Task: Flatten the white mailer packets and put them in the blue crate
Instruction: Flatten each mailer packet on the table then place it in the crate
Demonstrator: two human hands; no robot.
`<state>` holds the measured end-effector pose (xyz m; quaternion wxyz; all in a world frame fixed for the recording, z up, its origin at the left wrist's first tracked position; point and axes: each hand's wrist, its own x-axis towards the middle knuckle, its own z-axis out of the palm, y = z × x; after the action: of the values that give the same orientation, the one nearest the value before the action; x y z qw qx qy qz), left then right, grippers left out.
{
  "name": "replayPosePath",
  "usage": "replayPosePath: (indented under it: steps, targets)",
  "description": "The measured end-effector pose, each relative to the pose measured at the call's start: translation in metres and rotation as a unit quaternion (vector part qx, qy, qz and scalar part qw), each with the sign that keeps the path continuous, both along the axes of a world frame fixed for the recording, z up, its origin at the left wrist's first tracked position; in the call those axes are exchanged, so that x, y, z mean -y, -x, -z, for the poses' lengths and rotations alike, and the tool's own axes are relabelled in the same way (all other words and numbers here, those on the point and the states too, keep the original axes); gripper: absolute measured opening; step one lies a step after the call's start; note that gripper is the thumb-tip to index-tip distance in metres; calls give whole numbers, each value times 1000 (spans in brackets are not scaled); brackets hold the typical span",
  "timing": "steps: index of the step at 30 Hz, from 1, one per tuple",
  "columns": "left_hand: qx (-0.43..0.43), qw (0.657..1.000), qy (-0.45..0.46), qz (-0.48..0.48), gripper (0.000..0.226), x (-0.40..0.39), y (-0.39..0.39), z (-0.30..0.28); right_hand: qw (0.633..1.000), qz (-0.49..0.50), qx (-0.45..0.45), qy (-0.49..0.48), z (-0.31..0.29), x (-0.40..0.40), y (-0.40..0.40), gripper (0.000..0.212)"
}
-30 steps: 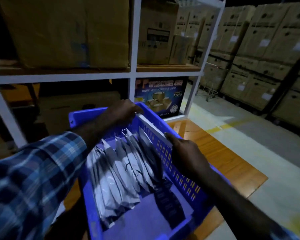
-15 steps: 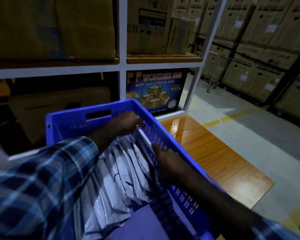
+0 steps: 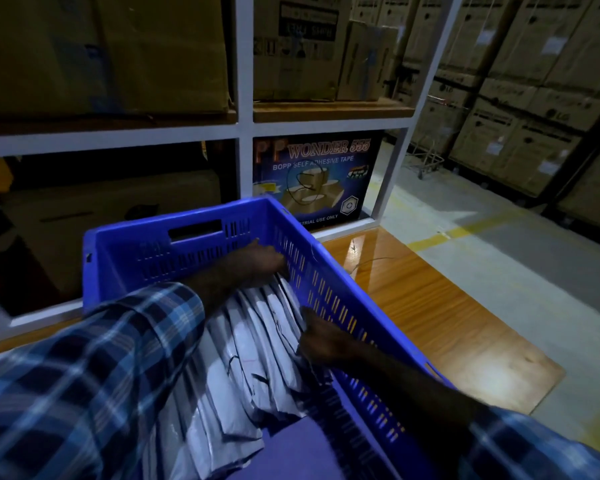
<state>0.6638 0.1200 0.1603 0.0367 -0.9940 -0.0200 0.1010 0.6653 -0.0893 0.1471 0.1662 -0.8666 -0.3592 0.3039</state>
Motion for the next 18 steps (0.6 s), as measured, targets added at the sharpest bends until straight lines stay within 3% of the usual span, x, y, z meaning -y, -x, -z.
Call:
replayPosePath:
  steps: [3,7,11,14,18]
  targets:
    - [-22,997,-62,35,47,1,3,4,998,24,-56,-5,4,-4,1,54]
    - [-34,999,-14,33,44,2,4,0,993,27,-115,-20,15,-10,-4,55]
    - [-82,996,23,-12,34,-4,-1,-8,982,51,-158,-90,16,-1,-3,35]
    - [-101,994,-33,22,33,-11,-3,-4,988,59,-130,-50,20,-6,-5,29]
    - [-111,992,-34,42,35,-10,-5,-1,974,-12,-226,11,14,-8,-10,18]
